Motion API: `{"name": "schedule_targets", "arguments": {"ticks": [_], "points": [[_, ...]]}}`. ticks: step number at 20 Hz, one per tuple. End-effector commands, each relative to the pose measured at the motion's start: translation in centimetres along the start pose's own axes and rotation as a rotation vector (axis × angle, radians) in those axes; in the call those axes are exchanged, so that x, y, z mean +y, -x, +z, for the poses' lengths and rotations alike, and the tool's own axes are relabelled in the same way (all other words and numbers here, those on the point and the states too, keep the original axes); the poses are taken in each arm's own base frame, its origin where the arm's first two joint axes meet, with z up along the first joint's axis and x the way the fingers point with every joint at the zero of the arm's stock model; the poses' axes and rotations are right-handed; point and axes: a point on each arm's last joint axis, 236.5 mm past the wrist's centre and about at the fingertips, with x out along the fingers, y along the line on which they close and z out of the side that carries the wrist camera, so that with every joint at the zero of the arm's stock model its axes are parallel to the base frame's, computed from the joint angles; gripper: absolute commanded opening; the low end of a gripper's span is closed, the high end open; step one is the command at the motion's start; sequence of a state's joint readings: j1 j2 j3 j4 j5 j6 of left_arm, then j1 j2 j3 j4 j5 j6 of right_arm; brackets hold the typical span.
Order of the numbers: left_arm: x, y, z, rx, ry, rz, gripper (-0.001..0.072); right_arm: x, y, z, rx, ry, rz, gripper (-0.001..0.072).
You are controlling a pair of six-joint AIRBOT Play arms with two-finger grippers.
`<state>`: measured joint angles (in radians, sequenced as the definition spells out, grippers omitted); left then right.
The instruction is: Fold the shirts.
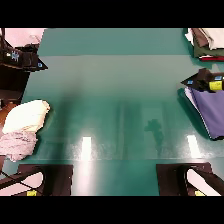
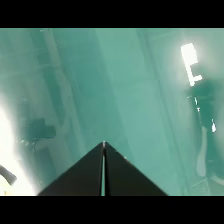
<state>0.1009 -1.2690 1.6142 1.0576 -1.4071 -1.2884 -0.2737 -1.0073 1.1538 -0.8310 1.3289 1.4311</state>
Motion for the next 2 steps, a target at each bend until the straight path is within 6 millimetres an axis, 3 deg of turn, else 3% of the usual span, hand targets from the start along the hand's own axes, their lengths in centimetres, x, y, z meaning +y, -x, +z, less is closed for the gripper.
{"name": "schedule_targets", "arguments": {"ticks": [1,2], "points": [[0.13,0.04,0.41,-0.018,0.0,0.006,0.0021,1.24,-0.84,-0.28,0.006,0.039,0.01,0.0015],[0.16,0.05,0.54,-0.023,0.0,0.007,0.0021,1.18,-0.79,-0.24,0.005,0.037,0.01,0.0014]]}}
